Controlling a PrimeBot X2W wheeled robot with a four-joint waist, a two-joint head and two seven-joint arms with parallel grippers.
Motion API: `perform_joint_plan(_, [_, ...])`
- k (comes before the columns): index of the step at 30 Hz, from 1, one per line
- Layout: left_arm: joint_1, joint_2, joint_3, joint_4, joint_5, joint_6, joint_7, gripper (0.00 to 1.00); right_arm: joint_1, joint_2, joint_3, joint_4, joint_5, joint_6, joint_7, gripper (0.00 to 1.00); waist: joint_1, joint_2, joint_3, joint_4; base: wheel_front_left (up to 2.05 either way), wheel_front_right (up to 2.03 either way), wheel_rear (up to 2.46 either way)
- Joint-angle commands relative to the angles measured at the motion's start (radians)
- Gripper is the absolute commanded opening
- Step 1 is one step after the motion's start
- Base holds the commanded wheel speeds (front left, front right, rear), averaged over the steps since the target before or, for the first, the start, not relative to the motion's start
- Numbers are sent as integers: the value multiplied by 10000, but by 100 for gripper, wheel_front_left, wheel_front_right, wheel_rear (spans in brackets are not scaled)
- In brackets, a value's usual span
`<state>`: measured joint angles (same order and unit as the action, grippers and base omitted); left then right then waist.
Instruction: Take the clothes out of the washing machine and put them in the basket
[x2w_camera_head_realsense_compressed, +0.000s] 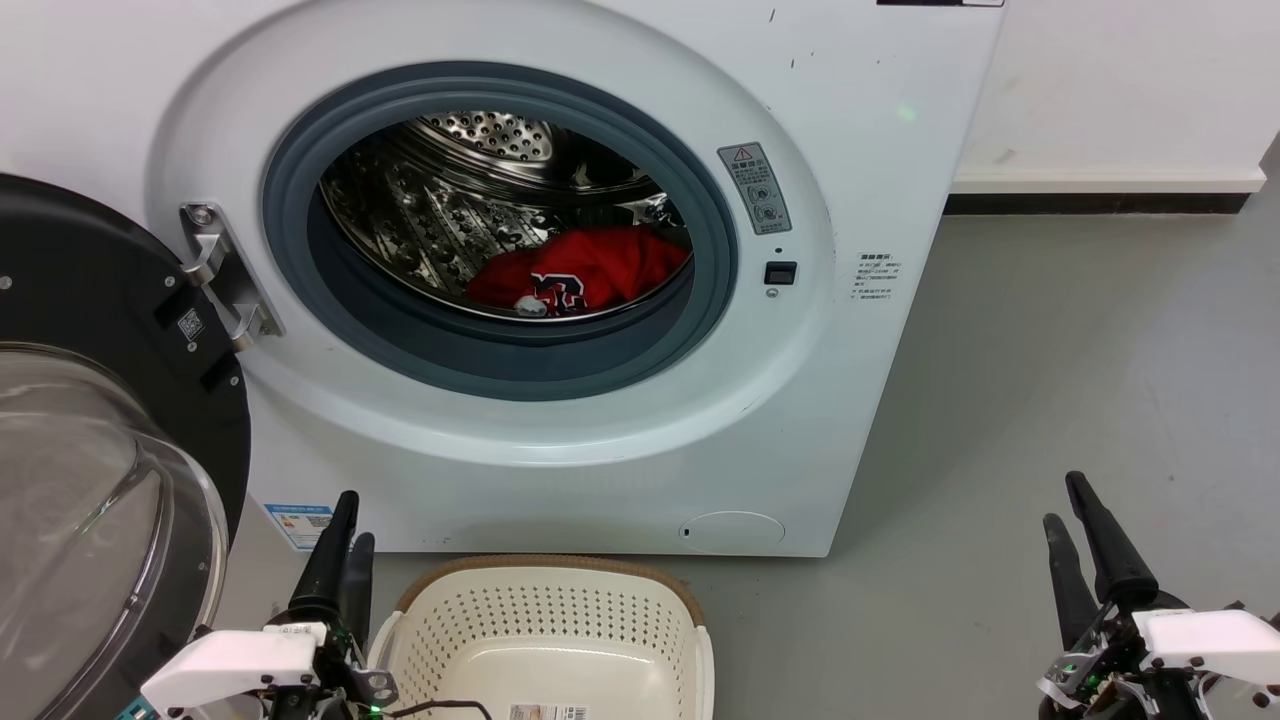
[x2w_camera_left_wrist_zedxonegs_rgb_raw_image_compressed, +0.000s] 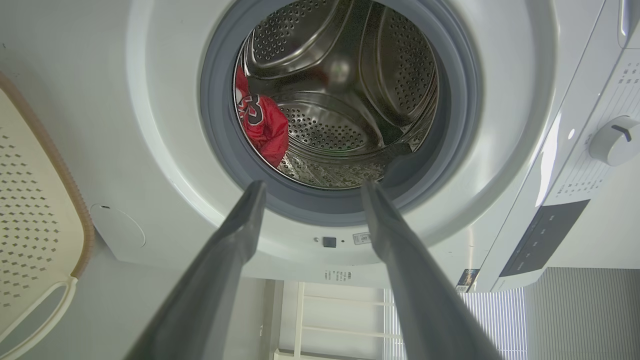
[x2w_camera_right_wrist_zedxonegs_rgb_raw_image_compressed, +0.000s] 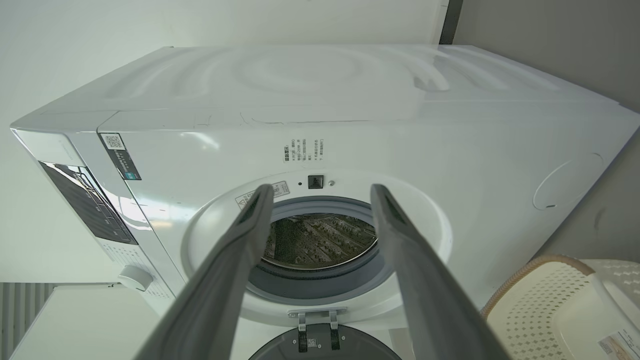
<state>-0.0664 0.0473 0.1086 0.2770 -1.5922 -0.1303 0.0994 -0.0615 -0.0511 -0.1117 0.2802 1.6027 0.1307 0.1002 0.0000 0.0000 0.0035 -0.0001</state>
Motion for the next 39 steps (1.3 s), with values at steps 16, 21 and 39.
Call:
perform_joint_plan(16, [29,21,-323,-1117,3481,634,-827,100,100,-5,75,-1164,-3649,0,-830,100,0,0,60,-5,0,0,0])
perform_joint_plan(21, [84,23,-509,-1287,4606,841,-1037,100,218,-5,244,-1511,-4962,0,-1039,100,0,0,82,-5,0,0,0])
perform_joint_plan(39, [293,109,-988,-1729,7713,1398,-1704,100,549,-3,486,-2118,-8631,0,-1710,100,0,0,140,-6,0,0,0])
